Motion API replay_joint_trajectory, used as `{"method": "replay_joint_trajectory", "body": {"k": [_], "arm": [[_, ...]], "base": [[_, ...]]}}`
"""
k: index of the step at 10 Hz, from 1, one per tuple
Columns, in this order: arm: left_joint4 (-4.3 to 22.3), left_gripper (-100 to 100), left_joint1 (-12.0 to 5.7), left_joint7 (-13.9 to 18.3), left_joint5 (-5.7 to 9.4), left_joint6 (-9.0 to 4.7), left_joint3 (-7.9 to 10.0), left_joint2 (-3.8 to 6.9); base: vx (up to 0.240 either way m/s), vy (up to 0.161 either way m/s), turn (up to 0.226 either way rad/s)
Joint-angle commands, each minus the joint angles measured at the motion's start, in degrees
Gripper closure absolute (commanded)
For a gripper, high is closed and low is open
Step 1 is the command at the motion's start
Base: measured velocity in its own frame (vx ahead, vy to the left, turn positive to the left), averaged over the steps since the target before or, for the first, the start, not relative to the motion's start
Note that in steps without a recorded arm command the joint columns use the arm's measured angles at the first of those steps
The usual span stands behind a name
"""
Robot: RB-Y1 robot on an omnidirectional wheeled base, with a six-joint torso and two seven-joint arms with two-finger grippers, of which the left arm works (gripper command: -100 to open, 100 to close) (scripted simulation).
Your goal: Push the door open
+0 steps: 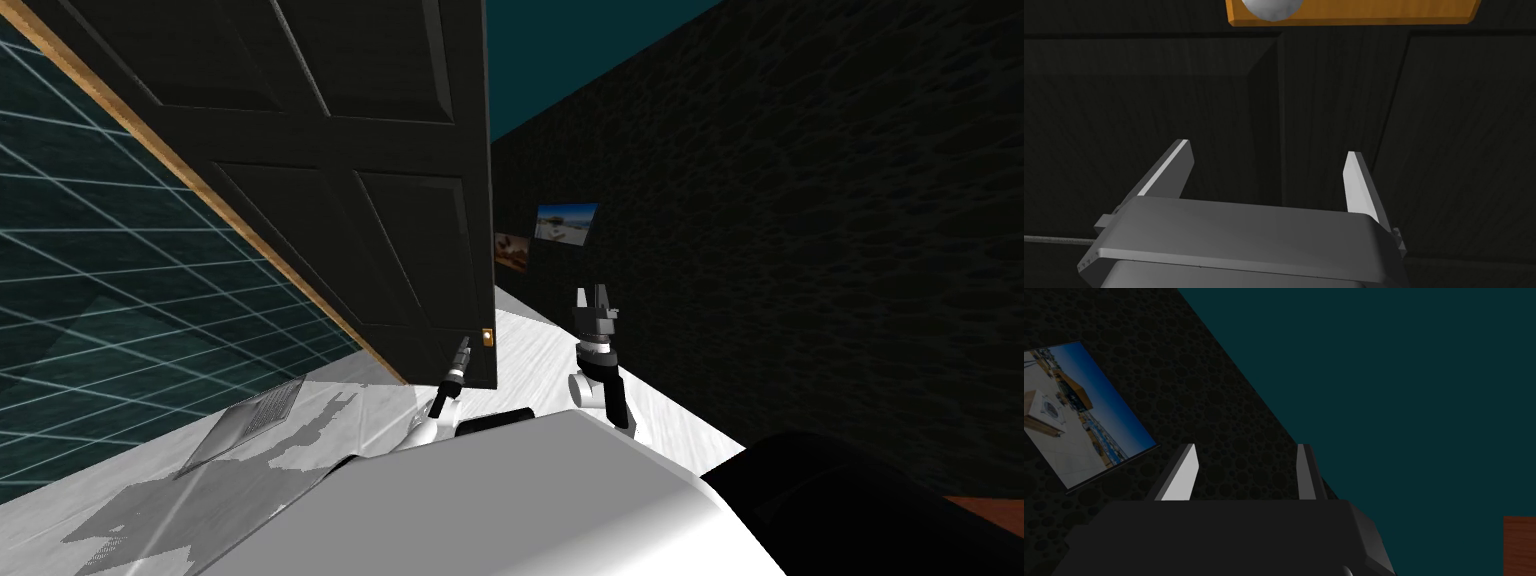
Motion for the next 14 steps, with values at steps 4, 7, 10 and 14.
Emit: {"method": "replay_joint_trajectory", "body": {"k": [4, 7, 10, 14], "arm": [[0.18, -100, -0.07, -0.19, 0.21, -0.14, 0.40, -2.65], [1.16, 100, -0.73, 0.01, 0.26, -0.26, 0.44, -1.87], [1.16, 100, -0.73, 0.01, 0.26, -0.26, 0.44, -1.87], [0.90, 100, -0.70, -0.28, 0.82, -0.16, 1.36, -0.57]], "base": [[0.131, -0.121, -0.027], [0.006, -0.009, -0.001], [-0.007, 0.010, -0.006], [0.072, -0.063, 0.033]]}}
